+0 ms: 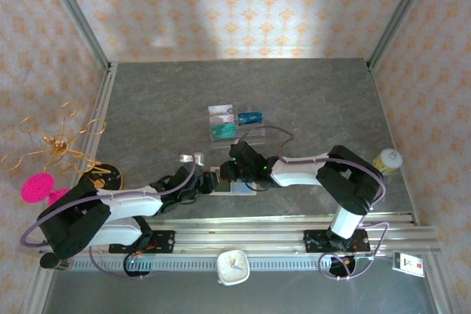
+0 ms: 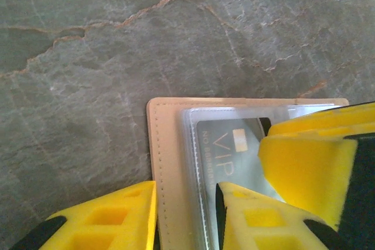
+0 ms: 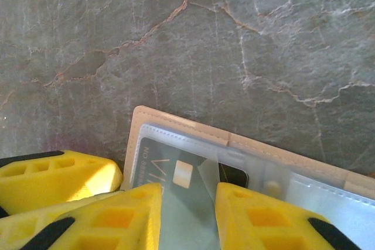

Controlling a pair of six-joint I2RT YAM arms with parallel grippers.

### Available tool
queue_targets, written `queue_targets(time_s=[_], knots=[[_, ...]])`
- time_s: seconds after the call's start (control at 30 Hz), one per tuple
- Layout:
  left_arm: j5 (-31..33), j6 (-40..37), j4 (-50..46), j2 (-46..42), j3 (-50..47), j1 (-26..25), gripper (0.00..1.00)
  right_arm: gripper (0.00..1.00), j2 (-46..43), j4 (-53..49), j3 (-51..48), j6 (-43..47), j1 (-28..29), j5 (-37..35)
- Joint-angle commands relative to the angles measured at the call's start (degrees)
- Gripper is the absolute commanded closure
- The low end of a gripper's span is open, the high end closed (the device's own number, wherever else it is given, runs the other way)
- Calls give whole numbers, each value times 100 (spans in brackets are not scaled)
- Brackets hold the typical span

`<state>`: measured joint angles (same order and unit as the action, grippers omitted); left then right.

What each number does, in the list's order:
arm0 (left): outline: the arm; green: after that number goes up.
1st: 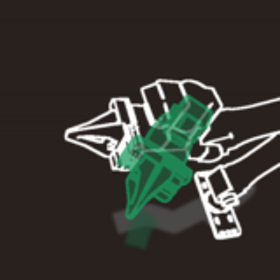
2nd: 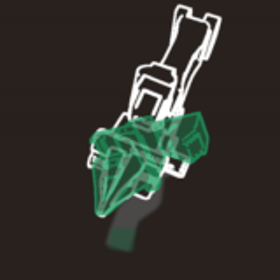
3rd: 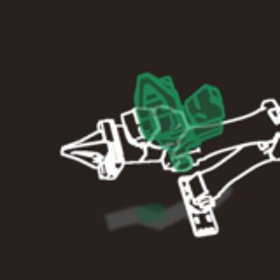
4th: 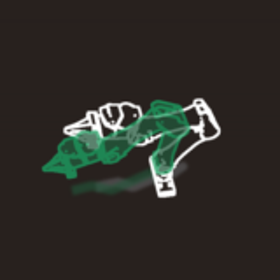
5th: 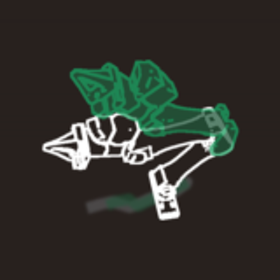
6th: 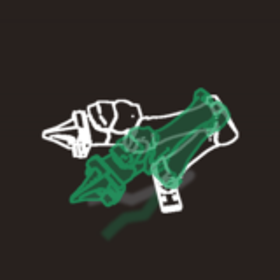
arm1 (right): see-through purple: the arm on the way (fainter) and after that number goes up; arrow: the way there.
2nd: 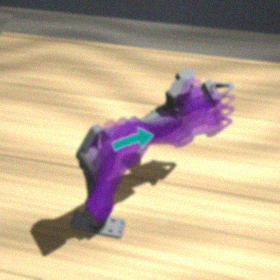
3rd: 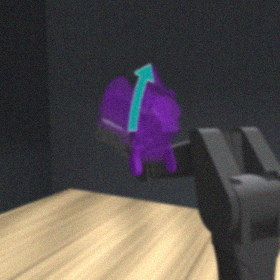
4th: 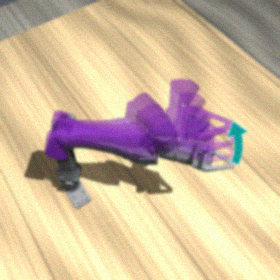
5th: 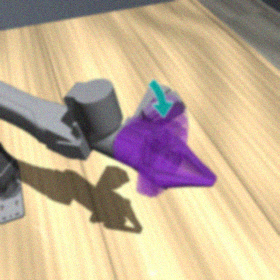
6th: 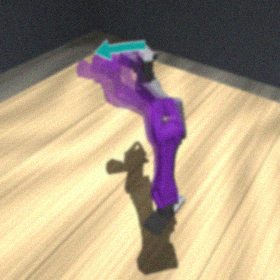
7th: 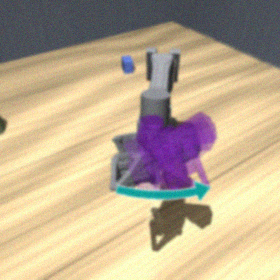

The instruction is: Take the credit cards out of the card holder

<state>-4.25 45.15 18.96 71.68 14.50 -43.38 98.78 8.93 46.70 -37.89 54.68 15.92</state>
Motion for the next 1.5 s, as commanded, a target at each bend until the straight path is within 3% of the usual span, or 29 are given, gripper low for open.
queue_targets(time_s=[0.0,0.17,0.67,1.07,1.3,1.47], knots=[[-105,116,185,43,-109,40,68,70,142,-280,51,-189,-8,-267],[-72,178,126,-179,-193,36,67,69,-132,-717,-52,-254,41,-812],[-51,227,-186,-799,-109,35,67,60,-438,-1232,66,-228,228,-1418],[-6,-248,-187,-356,483,14,64,55,-1180,-1377,-271,-371,237,-1831],[-103,-706,-185,621,1173,-47,60,67,-1544,-1250,-904,-595,271,-1243],[204,-935,-336,1068,1393,-152,60,76,-1634,-1295,-1190,-457,257,-1061]])
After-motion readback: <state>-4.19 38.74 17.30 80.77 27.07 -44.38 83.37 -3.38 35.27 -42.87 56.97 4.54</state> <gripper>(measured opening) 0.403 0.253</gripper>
